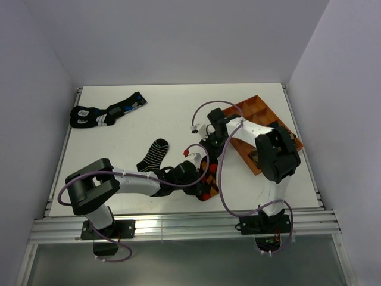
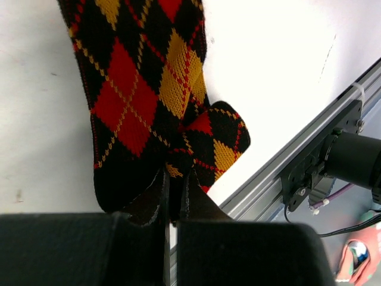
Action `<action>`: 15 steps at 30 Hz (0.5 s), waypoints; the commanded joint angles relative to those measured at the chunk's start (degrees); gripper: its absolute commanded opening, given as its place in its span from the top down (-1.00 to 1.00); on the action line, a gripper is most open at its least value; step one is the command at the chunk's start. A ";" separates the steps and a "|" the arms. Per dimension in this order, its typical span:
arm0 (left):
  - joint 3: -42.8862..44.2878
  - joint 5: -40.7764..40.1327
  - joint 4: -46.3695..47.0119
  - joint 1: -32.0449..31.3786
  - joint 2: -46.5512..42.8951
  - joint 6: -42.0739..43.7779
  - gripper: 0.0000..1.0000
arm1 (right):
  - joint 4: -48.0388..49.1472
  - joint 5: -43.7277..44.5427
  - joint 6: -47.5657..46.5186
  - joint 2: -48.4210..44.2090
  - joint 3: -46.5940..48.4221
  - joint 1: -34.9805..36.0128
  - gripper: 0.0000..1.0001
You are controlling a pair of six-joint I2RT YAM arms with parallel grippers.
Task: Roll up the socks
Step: Roll the sock at the center of the board.
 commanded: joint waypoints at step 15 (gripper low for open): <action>5.08 1.86 -12.14 -3.65 6.73 4.48 0.99 | 0.30 -1.12 0.82 6.31 10.45 2.49 0.67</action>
